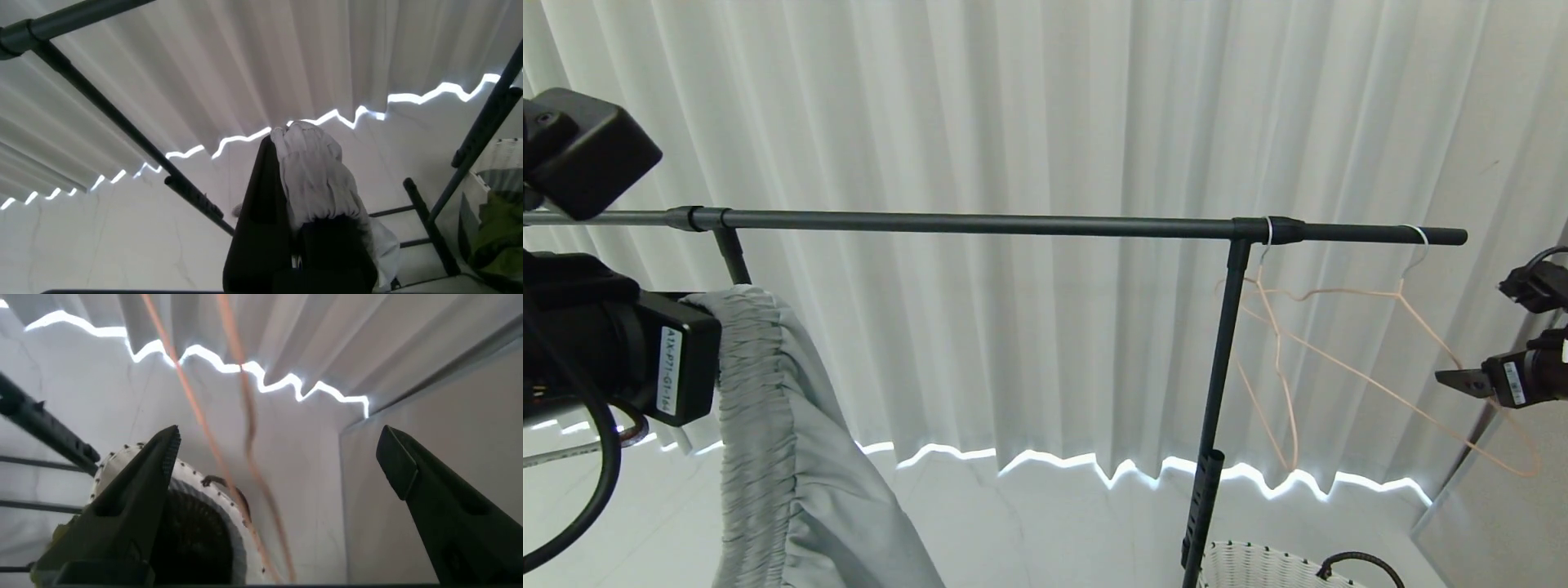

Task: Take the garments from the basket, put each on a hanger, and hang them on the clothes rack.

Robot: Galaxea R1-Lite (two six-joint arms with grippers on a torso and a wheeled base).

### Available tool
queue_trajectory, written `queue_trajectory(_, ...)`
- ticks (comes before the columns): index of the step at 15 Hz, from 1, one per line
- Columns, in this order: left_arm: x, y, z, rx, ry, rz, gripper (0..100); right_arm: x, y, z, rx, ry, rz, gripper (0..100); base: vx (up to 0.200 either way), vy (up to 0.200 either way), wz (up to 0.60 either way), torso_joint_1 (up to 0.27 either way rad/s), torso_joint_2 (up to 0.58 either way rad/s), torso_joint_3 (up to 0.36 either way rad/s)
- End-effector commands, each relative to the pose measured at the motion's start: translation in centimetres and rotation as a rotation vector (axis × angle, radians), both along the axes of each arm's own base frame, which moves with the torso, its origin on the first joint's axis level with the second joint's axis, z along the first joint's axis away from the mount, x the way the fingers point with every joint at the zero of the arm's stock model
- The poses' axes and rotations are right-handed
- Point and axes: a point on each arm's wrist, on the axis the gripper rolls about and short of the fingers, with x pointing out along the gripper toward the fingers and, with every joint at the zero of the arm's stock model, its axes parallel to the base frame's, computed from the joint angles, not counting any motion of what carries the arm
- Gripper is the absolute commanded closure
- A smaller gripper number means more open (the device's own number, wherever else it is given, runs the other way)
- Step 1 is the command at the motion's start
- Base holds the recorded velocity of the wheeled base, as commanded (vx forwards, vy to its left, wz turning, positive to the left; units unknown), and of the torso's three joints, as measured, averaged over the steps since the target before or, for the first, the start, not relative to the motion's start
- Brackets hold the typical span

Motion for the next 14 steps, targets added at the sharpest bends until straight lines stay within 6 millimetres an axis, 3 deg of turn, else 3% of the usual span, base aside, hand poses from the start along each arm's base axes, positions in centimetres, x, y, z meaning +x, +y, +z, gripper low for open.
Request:
queue_trajectory(1, -0.1, 0.1, 0.1, -0.002, -0.005, 0.001, 100, 2.7, -2.2, -2.4, 0.031, 0.059, -0.016, 0, 0.000, 0.000, 0.00, 0.000, 0.00, 0.000)
queue_trajectory(7, 0.2, -0.1, 0.0, -0.008, -0.017, 0.000, 100, 3.9, -2.2, -4.2, 0.070, 0.086, 0.046, 0, 0.000, 0.000, 0.00, 0.000, 0.00, 0.000)
queue_trajectory(14, 0.4, -0.2, -0.4, 0.000, -0.001, 0.001, 100, 3.7, 0.4, -4.2, 0.091, 0.093, 0.121, 0, 0.000, 0.000, 0.00, 0.000, 0.00, 0.000)
